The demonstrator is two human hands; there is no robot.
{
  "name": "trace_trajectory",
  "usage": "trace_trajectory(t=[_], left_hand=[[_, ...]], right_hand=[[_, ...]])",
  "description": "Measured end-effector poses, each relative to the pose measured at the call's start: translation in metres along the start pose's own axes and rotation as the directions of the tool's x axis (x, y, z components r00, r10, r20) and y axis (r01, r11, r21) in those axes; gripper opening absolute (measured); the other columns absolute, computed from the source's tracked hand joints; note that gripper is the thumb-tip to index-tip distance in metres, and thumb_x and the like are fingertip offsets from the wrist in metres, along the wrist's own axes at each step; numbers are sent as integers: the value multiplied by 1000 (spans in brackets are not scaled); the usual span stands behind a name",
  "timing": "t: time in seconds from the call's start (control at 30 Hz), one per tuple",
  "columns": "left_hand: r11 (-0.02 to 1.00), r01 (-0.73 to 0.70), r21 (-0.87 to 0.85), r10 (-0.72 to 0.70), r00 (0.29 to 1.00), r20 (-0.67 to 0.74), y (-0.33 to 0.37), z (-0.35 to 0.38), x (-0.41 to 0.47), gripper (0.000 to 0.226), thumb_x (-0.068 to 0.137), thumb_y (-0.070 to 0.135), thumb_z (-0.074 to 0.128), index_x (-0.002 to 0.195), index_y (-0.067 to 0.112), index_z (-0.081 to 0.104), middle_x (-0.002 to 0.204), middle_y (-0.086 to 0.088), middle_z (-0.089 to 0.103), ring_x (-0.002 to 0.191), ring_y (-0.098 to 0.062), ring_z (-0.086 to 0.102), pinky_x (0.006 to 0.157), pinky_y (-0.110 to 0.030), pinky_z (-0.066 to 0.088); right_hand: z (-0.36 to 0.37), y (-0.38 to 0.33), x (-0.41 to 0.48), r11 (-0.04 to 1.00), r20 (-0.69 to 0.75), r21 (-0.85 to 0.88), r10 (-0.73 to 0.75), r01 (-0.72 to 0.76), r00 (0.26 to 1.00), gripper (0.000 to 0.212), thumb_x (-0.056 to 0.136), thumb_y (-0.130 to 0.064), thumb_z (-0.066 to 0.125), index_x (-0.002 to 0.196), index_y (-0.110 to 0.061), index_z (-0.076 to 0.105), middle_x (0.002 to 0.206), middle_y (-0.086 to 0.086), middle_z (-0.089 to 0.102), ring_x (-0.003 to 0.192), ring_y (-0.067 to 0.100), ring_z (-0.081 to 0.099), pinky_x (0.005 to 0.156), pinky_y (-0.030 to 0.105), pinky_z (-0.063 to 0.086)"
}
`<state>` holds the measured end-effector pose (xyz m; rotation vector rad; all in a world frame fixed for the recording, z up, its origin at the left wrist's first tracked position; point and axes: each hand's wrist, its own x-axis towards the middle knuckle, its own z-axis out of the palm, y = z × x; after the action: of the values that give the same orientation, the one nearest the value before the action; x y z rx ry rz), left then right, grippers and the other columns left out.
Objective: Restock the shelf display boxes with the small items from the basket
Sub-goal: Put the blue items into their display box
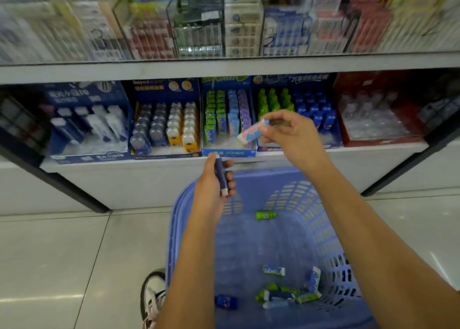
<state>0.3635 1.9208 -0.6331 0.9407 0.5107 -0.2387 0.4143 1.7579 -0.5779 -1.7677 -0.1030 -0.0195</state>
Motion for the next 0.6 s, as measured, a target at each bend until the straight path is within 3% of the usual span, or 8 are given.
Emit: trace_trajectory(t=[0.1,0.2,0.33,0.47,0.6], left_hand=[[998,-13,-58,13,1000,-3,11,-2,-1,46,100,41,35,82,7,61,48,2,48,37,-10,41,35,-17,32],[993,-33,-113,30,999,-28,19,-6,-1,43,101,35,35,83,5,61,49,2,48,40,-10,41,37,-18,32],[982,-44,-185,29,996,-84,28,-13,1,35,100,28,37,91,3,61,57,0,50,51,-11,43,45,-21,35],[976,-107,-188,81,987,-139,33,-17,2,21,98,19,45,98,3,59,74,-6,56,65,-15,54,58,-23,48],[985,-167,-36,157,967,-202,35,-18,2,13,96,18,52,86,14,58,79,-3,58,74,-17,57,71,-29,48]], right_hand=[[12,-13,21,978,16,-184,-98,99,995,11,86,-11,67,95,-16,66,90,2,66,76,12,67,70,16,55],[26,-20,41,874,84,-445,-174,194,981,12,83,-14,70,94,-13,69,81,-3,63,68,4,57,64,8,48],[39,-19,56,720,211,-644,-157,258,965,15,81,-15,72,95,-11,70,81,-1,63,71,5,53,69,18,44],[45,-15,62,626,253,-726,-141,284,957,15,82,-15,70,97,-13,70,91,3,70,79,10,59,71,19,43],[42,-15,63,601,244,-746,-154,287,958,13,80,-13,71,93,-12,71,93,6,70,83,13,61,74,21,46]])
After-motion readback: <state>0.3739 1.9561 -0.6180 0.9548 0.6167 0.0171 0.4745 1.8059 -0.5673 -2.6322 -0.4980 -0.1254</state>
